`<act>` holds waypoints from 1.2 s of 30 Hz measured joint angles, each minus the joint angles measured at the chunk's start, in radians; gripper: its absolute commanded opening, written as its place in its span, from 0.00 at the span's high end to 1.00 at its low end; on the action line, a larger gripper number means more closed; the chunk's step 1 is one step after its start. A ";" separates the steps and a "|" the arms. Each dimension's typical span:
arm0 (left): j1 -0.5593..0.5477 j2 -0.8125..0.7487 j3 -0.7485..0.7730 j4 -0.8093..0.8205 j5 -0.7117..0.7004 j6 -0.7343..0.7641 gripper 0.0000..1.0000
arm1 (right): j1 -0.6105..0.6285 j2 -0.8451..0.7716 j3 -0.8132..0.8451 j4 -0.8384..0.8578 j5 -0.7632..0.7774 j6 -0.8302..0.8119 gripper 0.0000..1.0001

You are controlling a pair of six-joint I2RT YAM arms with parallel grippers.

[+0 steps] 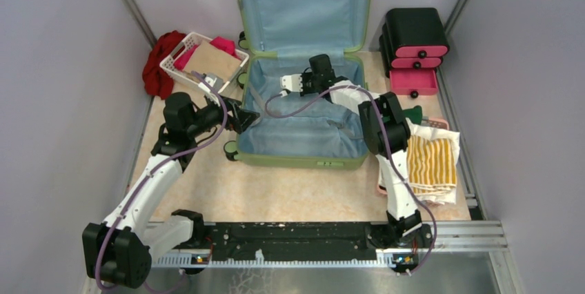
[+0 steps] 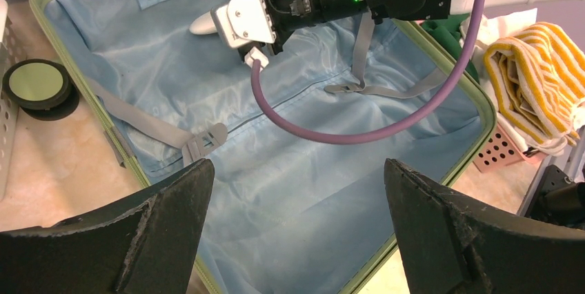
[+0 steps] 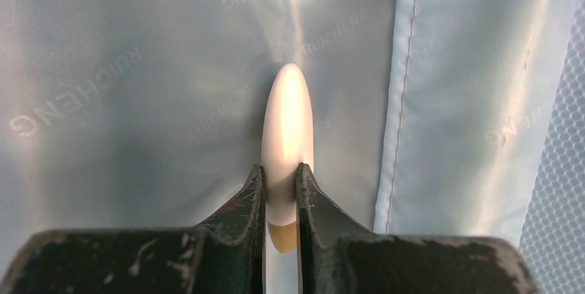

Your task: Open, take out, and arrange the luggage

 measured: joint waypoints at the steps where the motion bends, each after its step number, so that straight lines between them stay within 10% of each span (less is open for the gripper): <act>1: 0.000 0.000 0.000 0.000 0.000 0.000 0.01 | -0.003 -0.003 0.000 -0.004 0.000 0.013 1.00; 22: 0.000 0.000 0.000 0.000 0.001 0.001 0.01 | -0.100 -0.423 -0.140 -0.213 -0.178 0.313 1.00; 36: 0.000 0.000 0.000 0.001 0.020 -0.008 0.01 | -0.517 -0.781 -0.287 -0.393 -0.331 0.372 1.00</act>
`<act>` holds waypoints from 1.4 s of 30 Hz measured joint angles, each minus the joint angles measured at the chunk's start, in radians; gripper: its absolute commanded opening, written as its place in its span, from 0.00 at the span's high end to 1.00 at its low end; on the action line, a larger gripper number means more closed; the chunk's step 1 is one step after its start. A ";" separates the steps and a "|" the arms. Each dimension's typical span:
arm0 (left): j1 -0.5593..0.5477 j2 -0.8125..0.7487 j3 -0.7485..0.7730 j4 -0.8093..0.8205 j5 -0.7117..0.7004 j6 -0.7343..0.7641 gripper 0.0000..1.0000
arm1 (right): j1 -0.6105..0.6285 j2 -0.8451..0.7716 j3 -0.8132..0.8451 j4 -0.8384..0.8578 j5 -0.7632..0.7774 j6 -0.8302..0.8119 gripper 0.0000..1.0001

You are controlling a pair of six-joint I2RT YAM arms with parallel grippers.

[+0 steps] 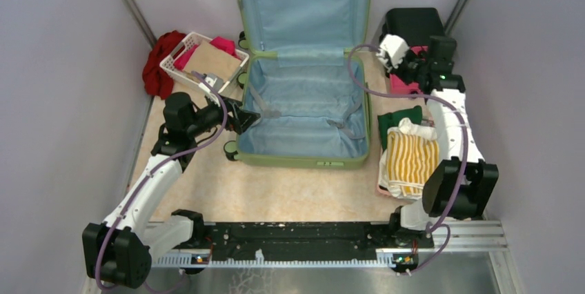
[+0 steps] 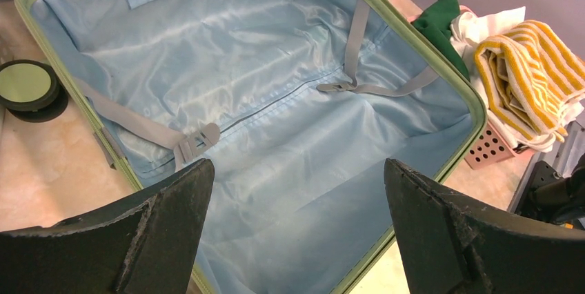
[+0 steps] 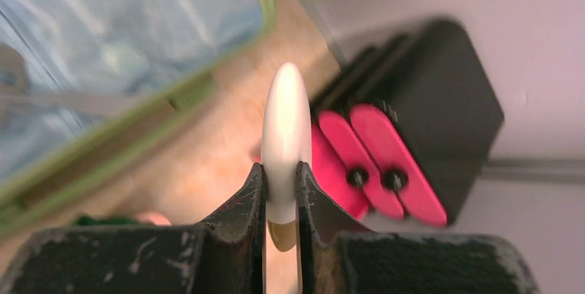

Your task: Open, take out, and arrange the luggage

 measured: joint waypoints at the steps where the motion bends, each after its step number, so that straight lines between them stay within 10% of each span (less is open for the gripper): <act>1: 0.000 0.000 0.000 0.000 0.001 -0.001 0.01 | -0.041 -0.009 -0.017 0.004 -0.001 -0.012 1.00; 26: 0.000 0.026 0.000 0.000 0.005 -0.001 0.01 | -0.176 0.450 -0.045 0.315 0.147 -0.561 0.96; 33: 0.000 0.036 0.000 0.000 -0.003 0.001 0.01 | -0.175 0.551 0.014 0.388 0.182 -0.594 0.56; 42: 0.000 0.040 0.000 0.000 -0.010 0.003 0.01 | -0.176 0.588 0.039 0.396 0.187 -0.536 0.42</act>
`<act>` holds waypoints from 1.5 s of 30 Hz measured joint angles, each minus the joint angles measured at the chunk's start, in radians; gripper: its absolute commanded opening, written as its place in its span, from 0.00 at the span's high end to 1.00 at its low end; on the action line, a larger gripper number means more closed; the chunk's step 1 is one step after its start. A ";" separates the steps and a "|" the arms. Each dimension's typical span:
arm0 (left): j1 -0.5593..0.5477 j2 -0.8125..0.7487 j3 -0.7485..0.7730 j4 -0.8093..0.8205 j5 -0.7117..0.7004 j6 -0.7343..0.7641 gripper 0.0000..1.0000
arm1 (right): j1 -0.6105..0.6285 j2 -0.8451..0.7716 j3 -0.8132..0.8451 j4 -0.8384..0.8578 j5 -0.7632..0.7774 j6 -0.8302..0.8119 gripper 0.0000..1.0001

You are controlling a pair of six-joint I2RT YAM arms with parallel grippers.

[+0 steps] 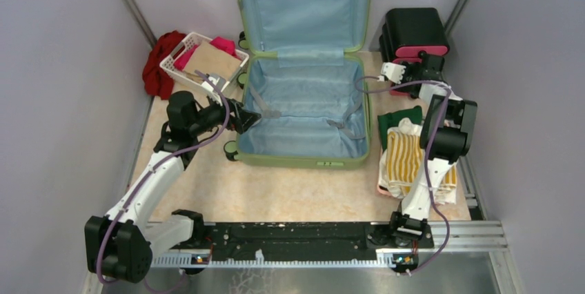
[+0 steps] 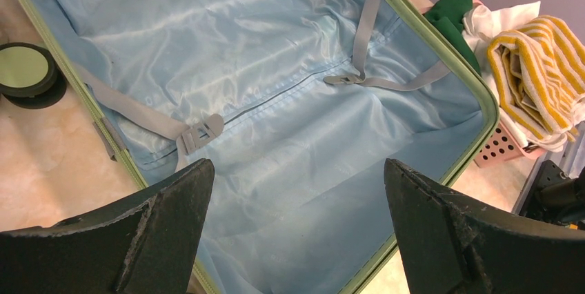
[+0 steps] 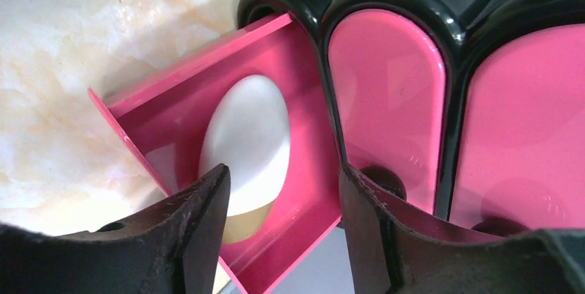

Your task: Open, take out, and arrange the luggage

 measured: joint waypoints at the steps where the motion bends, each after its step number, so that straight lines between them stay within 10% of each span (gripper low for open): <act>1: 0.000 0.000 0.000 0.000 0.000 0.000 0.01 | -0.001 -0.003 0.000 -0.002 -0.008 0.016 0.42; 8: 0.000 0.000 0.000 0.000 0.000 0.000 0.01 | -0.031 -0.075 0.022 -0.133 -0.082 0.142 0.47; 16: 0.000 -0.001 0.000 0.000 0.001 -0.001 0.01 | -0.080 -0.081 0.296 -0.568 -0.225 0.105 0.89; 26: 0.000 -0.002 0.000 0.000 0.001 -0.001 0.01 | -0.084 0.067 0.392 -0.904 -0.183 -0.073 1.00; 45: 0.000 -0.002 0.000 0.000 0.000 0.000 0.01 | -0.011 0.145 0.271 -0.560 0.029 0.038 0.92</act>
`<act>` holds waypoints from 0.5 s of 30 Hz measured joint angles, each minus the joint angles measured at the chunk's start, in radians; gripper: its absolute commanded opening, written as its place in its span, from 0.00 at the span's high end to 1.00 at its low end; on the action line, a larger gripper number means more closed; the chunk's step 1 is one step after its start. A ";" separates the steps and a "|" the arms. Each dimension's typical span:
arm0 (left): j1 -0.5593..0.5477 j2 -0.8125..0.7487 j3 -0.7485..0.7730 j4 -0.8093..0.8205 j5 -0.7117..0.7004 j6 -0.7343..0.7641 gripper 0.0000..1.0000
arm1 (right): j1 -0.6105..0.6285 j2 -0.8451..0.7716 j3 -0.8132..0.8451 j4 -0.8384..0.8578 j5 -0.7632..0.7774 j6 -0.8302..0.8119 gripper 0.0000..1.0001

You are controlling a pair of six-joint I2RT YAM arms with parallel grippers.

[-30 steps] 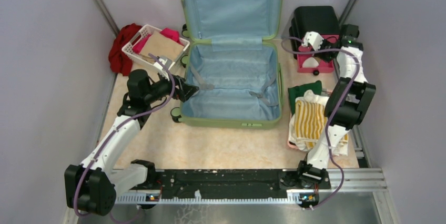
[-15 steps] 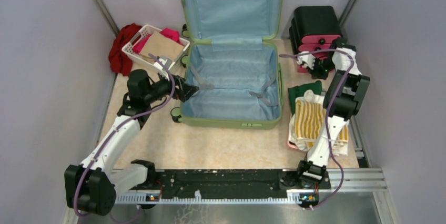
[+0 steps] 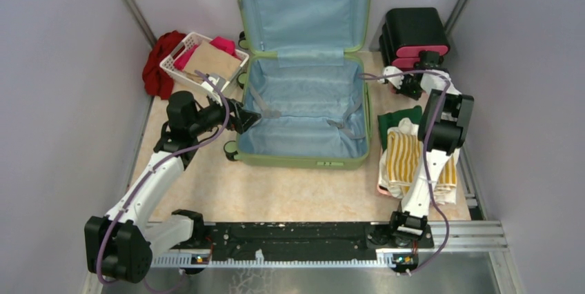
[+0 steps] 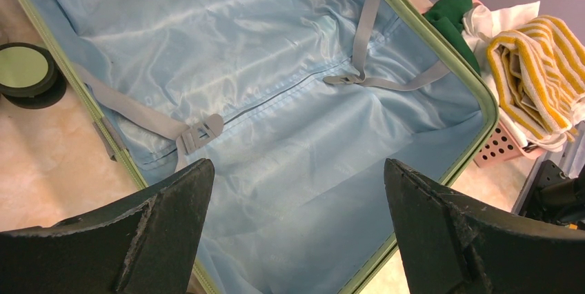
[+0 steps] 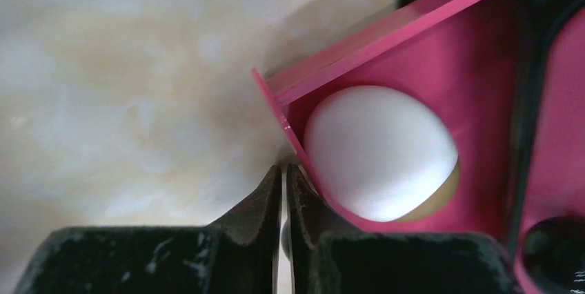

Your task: Open, take out, and arrange the luggage

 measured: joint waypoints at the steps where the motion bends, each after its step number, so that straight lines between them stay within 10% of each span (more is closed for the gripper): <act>1: 0.000 0.000 0.000 0.000 0.000 0.000 0.01 | 0.005 0.000 -0.008 0.042 0.008 0.016 0.91; 15: 0.000 0.001 0.000 0.000 -0.001 0.000 0.01 | 0.064 0.000 -0.090 0.500 0.100 0.150 0.60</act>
